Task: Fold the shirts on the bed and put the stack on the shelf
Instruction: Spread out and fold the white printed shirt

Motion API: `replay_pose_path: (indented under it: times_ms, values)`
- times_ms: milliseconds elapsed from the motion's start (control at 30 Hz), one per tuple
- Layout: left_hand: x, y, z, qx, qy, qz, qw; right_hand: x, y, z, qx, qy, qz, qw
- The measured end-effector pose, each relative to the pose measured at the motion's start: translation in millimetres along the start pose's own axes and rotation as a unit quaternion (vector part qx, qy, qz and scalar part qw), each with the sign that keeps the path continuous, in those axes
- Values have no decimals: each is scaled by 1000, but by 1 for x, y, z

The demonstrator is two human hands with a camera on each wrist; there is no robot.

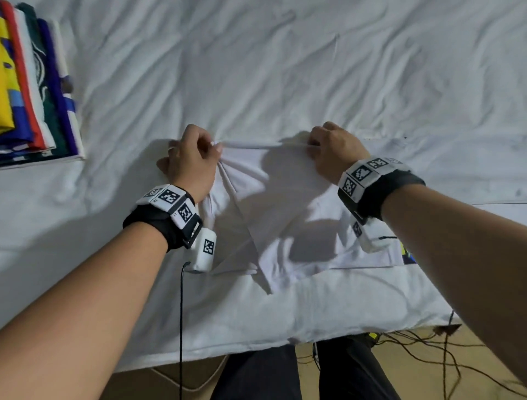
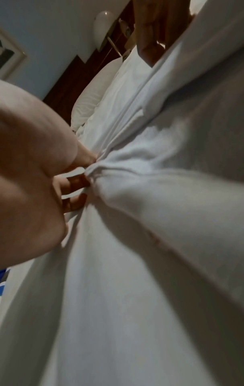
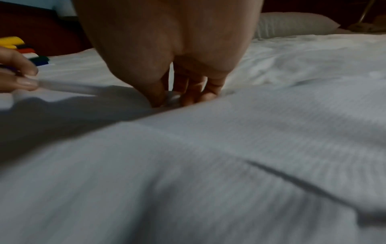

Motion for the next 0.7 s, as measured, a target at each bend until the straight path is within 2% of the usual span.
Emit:
replay_pose_path:
  times_ms: [67, 133, 200, 233, 267, 367, 467, 600, 700]
  values:
    - [-2, -3, 3, -53, 24, -3, 998, 6, 6, 12, -66, -19, 33, 997]
    - [-6, -4, 9, -68, 116, -48, 990, 22, 16, 38, -138, -86, 56, 985]
    - [-10, 2, 21, -4, 248, -127, 960, 39, 38, 73, -142, -157, 25, 977]
    - [-8, 6, 28, 44, 291, -181, 938, 44, 52, 90, -120, -178, 11, 977]
    - [-5, 8, 33, 91, 307, -236, 918, 46, 64, 108, -94, -194, 3, 976]
    - [13, 9, 34, 181, 273, -343, 881, 38, 93, 144, -17, -217, 29, 976]
    - [21, 8, 29, 219, 254, -379, 863, 32, 92, 148, 32, -213, 66, 974]
    - [20, 11, 28, 234, 240, -381, 862, 49, 86, 144, 47, -247, 91, 964]
    - [19, 11, 28, 231, 240, -373, 866, 66, 87, 142, 89, -217, 110, 966]
Point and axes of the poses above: each hand's wrist, its own z-axis away from the middle knuckle, its own y-axis out of the palm, x = y × z, the point moved 1 cm from there along -z, towards the middle knuckle, and after that the axes turned 6 degrees about x, right-handed, at the moved point
